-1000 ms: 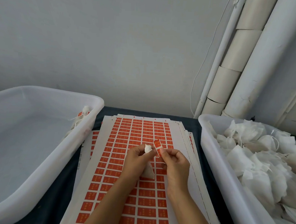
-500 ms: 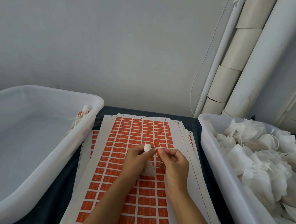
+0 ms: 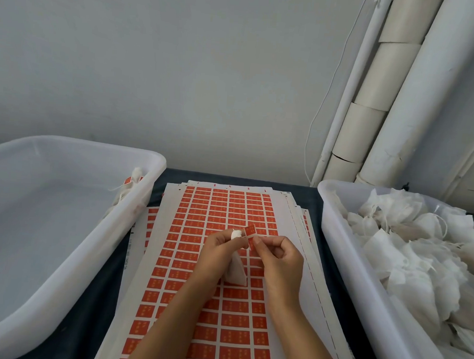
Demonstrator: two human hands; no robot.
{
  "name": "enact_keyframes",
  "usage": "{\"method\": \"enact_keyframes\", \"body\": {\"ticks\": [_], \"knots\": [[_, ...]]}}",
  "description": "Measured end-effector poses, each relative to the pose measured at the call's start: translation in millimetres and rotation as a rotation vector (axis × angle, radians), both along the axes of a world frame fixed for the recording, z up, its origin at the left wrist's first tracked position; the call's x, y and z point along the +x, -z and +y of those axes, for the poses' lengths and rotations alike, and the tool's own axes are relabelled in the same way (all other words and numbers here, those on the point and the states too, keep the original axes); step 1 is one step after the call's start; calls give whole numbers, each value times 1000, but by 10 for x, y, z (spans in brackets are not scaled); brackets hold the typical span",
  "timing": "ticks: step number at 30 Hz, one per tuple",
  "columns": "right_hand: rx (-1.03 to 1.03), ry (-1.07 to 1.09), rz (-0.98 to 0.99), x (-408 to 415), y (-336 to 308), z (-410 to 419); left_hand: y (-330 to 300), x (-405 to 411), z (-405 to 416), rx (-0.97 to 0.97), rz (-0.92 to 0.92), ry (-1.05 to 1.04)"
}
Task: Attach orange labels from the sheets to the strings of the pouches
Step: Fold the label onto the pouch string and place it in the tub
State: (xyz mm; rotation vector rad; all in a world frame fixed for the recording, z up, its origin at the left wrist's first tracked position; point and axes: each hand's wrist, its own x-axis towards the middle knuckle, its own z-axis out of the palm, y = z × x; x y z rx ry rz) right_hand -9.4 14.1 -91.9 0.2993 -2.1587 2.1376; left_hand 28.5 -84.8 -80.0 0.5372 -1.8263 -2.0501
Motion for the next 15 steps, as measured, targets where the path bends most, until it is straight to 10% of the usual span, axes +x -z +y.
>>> {"method": "enact_keyframes", "body": {"ticks": [15], "knots": [[197, -144, 100, -72, -81, 143, 1, 7, -7, -14, 46, -3]]}}
